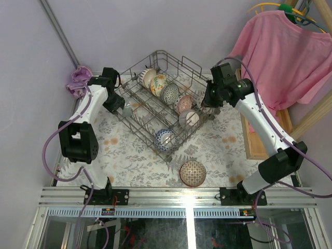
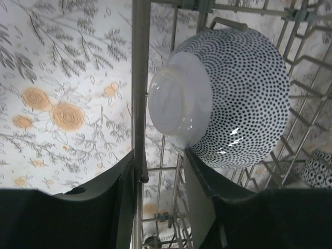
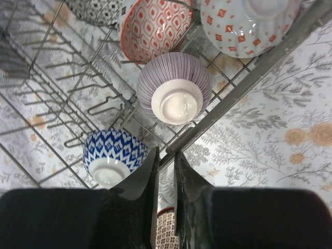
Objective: Load the bowls into the dish rack
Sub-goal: Adjust the dish rack at the center of the board.
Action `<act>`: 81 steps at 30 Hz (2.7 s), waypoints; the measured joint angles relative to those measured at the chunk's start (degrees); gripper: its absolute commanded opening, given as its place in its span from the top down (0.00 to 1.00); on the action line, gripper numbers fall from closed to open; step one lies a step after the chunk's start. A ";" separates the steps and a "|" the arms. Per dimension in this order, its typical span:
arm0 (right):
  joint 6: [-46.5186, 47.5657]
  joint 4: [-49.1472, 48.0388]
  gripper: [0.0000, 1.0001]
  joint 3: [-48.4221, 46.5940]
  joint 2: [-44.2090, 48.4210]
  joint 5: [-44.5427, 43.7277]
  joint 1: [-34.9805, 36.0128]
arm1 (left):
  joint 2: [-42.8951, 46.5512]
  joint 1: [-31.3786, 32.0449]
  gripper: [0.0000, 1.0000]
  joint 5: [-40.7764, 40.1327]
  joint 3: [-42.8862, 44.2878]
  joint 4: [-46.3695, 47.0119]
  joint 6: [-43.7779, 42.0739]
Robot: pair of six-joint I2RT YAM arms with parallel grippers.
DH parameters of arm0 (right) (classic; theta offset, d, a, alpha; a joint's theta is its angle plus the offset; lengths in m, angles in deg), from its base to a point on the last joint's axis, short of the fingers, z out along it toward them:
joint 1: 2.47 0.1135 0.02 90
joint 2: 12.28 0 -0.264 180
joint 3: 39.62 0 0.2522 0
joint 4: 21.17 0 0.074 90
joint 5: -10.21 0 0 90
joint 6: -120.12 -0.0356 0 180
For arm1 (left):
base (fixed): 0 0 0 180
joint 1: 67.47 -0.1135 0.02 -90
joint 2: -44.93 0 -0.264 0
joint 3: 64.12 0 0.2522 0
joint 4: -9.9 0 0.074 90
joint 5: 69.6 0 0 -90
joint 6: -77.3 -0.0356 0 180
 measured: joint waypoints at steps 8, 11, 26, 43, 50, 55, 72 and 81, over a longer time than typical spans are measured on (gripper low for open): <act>-2.69 -0.39 0.78 4.72 6.99 3.32 9.66 | -4.92 -2.25 0.61 -1.05 6.14 1.53 -2.12; -2.84 0.17 0.67 5.68 8.81 8.13 15.76 | -6.34 -2.16 0.54 0.48 7.89 2.49 -2.05; 3.50 10.36 0.51 -12.04 6.25 3.72 9.62 | 2.27 -1.53 0.35 4.44 3.41 5.88 -0.76; 9.46 11.06 0.42 -26.84 -14.86 3.65 -12.98 | 15.82 -1.11 0.34 8.35 -5.31 5.64 -0.55; 10.82 11.30 0.43 -31.98 -20.79 1.60 -14.27 | 21.09 -0.26 0.34 9.75 -9.81 4.63 -0.52; 11.76 11.17 0.55 -34.14 -23.12 0.44 -15.45 | 23.74 0.00 0.38 10.27 -11.93 4.26 -0.48; 12.87 3.32 0.79 -20.28 -18.05 4.04 -16.06 | 20.83 2.29 0.52 10.95 -13.51 4.83 0.33; 13.05 0.76 0.79 -12.87 -12.55 5.73 -15.19 | 14.49 2.99 0.54 9.90 -11.96 5.66 0.28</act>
